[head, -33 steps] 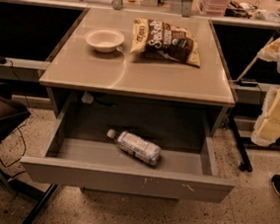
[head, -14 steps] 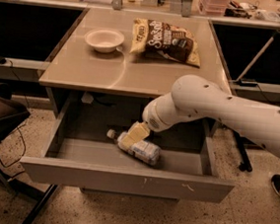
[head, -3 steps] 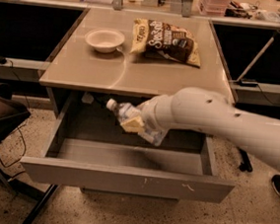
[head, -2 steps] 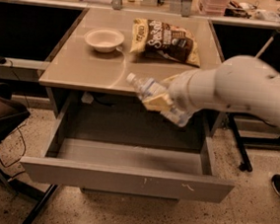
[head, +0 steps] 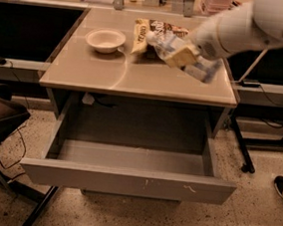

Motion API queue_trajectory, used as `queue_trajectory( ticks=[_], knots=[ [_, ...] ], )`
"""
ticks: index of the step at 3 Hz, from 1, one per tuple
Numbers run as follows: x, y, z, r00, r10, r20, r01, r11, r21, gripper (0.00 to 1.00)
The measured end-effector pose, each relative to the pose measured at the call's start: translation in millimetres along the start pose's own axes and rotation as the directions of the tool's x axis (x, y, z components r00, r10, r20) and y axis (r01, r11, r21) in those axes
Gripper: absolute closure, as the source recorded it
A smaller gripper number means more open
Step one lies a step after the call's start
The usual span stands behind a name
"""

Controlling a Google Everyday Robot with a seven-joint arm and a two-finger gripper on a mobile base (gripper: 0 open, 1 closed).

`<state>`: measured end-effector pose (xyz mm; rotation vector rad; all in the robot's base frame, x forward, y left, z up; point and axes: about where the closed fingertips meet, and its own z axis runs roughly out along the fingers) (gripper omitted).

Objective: Pick blue plastic bottle from top drawer and place on counter

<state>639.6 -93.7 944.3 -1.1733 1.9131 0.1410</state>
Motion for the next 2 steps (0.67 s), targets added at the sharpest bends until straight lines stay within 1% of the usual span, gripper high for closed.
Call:
queue_trajectory(
  ticks=[1,2],
  knots=[
    [-57,-9,57,1.0,0.018,-0.011,-0.018,0.999,-0.041,1.0],
    [-92,26,143,1.0,0.027,0.014,-0.025,0.985,-0.171,1.0]
  ],
)
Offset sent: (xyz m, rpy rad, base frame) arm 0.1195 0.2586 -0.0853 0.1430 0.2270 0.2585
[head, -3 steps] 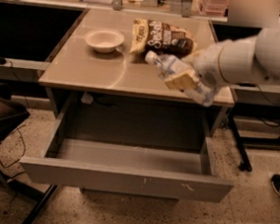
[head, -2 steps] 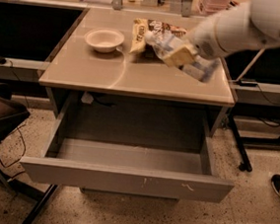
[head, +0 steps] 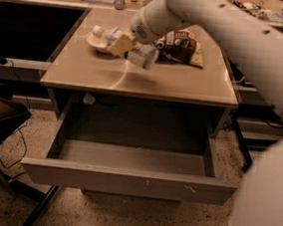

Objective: Pick blue plastic bottle from top drawer and place on counter

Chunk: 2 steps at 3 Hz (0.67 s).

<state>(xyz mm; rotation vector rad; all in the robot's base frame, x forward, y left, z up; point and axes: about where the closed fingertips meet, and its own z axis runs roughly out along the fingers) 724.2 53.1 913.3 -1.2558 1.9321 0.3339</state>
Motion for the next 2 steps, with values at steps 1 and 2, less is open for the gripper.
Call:
queue_trajectory(
  ticks=[1,2],
  knots=[
    [26.4,28.2,88.5,0.999,0.044,0.012,-0.041,0.9888,-0.143,1.0],
    [21.2,26.8,83.9,0.999,0.044,0.012,-0.041,0.9888,-0.143,0.88]
  ],
)
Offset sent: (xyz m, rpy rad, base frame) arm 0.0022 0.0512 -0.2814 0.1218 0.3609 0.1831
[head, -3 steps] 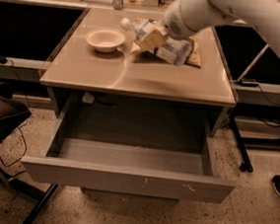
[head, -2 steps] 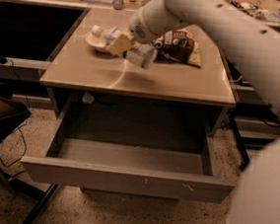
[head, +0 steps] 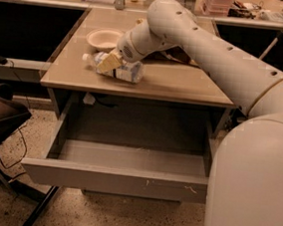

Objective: Pick blue plastic bottle from top drawer and place on counter

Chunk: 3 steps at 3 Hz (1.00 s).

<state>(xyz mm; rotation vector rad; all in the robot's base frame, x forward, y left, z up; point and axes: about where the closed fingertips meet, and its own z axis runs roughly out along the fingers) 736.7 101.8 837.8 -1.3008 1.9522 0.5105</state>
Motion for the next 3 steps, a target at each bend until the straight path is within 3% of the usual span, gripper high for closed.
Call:
queue_trajectory(
  ticks=[1,3],
  knots=[
    [0.0,0.0,0.0,1.0,0.0,0.0,0.0,1.0,0.0,0.69],
    [0.0,0.1,0.1,1.0,0.0,0.0,0.0,1.0,0.0,0.23]
  ],
)
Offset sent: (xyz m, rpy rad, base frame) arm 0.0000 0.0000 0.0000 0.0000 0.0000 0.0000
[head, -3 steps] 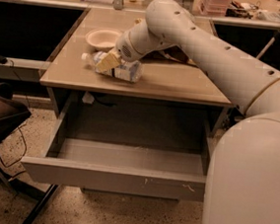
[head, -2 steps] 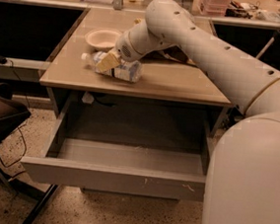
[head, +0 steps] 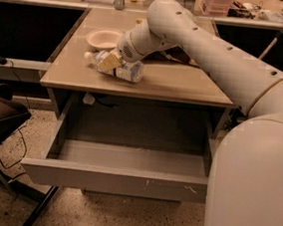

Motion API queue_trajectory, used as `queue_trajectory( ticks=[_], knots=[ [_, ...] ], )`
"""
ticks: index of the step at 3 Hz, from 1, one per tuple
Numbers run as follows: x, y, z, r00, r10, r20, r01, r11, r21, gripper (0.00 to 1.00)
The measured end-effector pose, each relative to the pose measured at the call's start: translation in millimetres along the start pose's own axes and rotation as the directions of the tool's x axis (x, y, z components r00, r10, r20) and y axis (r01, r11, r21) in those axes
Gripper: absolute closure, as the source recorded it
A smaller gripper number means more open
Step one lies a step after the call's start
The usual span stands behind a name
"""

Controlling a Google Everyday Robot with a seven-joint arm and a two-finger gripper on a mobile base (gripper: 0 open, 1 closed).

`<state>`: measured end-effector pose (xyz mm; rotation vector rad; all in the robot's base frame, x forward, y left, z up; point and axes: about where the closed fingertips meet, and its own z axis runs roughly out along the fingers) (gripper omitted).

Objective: Pick blue plastic bottle from top drawer and place on counter

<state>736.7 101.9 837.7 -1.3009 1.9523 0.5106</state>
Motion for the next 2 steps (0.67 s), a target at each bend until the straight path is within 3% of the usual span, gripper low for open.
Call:
queue_trajectory(
  ticks=[1,2],
  knots=[
    [0.0,0.0,0.1,1.0,0.0,0.0,0.0,1.0,0.0,0.0],
    [0.0,0.0,0.1,1.0,0.0,0.0,0.0,1.0,0.0,0.0]
  ],
)
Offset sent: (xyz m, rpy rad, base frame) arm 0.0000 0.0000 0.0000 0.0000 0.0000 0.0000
